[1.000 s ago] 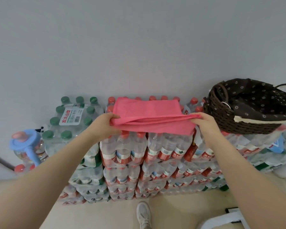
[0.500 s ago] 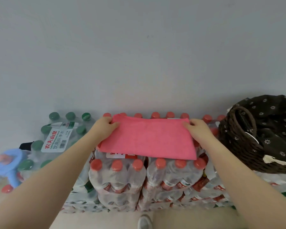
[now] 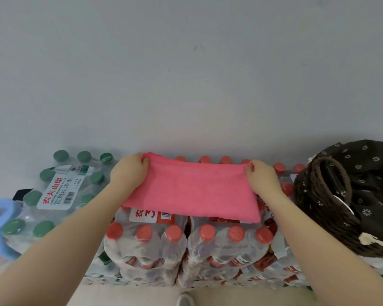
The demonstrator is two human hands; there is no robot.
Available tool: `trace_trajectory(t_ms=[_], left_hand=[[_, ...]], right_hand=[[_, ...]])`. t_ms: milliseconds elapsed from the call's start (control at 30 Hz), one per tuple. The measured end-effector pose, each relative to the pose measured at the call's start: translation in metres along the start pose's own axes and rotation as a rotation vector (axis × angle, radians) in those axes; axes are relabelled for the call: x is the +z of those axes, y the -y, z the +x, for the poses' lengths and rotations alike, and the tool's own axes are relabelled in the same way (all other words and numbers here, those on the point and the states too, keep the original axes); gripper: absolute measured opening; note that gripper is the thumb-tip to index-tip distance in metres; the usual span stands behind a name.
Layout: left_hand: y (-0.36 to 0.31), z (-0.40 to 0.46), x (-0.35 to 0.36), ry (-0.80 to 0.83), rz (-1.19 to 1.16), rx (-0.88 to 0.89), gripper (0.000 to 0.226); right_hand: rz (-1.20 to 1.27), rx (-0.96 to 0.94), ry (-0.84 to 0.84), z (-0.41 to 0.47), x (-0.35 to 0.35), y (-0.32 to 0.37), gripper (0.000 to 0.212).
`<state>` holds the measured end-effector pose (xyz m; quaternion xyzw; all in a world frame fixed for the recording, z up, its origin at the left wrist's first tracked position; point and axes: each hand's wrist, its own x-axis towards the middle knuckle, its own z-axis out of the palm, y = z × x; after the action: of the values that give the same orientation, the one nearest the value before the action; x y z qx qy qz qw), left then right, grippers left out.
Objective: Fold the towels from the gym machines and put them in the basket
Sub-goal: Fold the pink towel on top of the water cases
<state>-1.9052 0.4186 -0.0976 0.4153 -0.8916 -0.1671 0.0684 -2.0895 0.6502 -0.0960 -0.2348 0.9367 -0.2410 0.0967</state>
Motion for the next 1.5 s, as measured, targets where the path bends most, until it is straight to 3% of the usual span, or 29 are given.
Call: trace_trajectory(t_ms=[67,167,267,300,367,400,467,600,767,933,1100,1233,1367,1433,1500], left_hand=[[-0.002,-0.002,0.004,-0.054,0.051,-0.031,0.037],[-0.007,-0.01,0.004,-0.198,0.168,-0.019,0.03],[-0.019,-0.015,0.01,-0.342,0.315,0.305,0.035],[-0.024,-0.017,0.018,-0.303,0.296,0.465,0.04],[-0.034,-0.02,0.034,-0.044,0.19,0.651,0.06],[-0.038,-0.023,0.037,0.095,0.188,0.655,0.075],[-0.033,-0.023,0.038,0.247,0.234,0.58,0.094],[-0.017,-0.023,0.027,0.267,0.316,0.505,0.13],[-0.006,-0.026,0.019,0.277,0.322,0.434,0.143],[-0.014,-0.027,0.016,0.24,0.364,0.449,0.143],[-0.051,-0.032,0.022,0.149,0.242,0.615,0.121],[-0.096,-0.044,0.035,0.189,0.192,0.873,0.103],[-0.107,-0.048,0.057,0.313,0.266,0.886,0.116],[-0.106,-0.048,0.061,0.342,0.281,0.868,0.122],[-0.105,-0.047,0.06,0.349,0.269,0.869,0.126]], right_hand=[[-0.069,0.039,-0.016,0.0,0.001,0.001,0.03],[-0.409,0.024,-0.157,-0.008,0.001,0.009,0.029],[-0.422,-0.35,-0.38,-0.023,0.018,0.036,0.027],[-0.391,-0.5,-0.344,-0.028,0.028,0.046,0.033],[-0.329,-0.618,-0.035,-0.037,0.048,0.064,0.052],[-0.325,-0.58,0.131,-0.04,0.054,0.069,0.055],[-0.35,-0.499,0.263,-0.037,0.061,0.067,0.057],[-0.373,-0.401,0.232,-0.031,0.048,0.041,0.061],[-0.351,-0.154,0.182,-0.028,0.03,-0.002,0.064],[-0.181,0.027,0.129,-0.037,0.024,-0.005,0.066],[-0.305,0.105,-0.076,-0.05,0.006,-0.004,0.051],[0.05,0.207,0.086,-0.042,0.001,-0.004,0.038],[0.554,0.334,0.207,-0.039,-0.008,0.001,0.018],[0.636,0.327,0.287,-0.039,-0.015,0.003,0.009],[0.554,0.278,0.28,-0.039,-0.018,0.009,0.012]])
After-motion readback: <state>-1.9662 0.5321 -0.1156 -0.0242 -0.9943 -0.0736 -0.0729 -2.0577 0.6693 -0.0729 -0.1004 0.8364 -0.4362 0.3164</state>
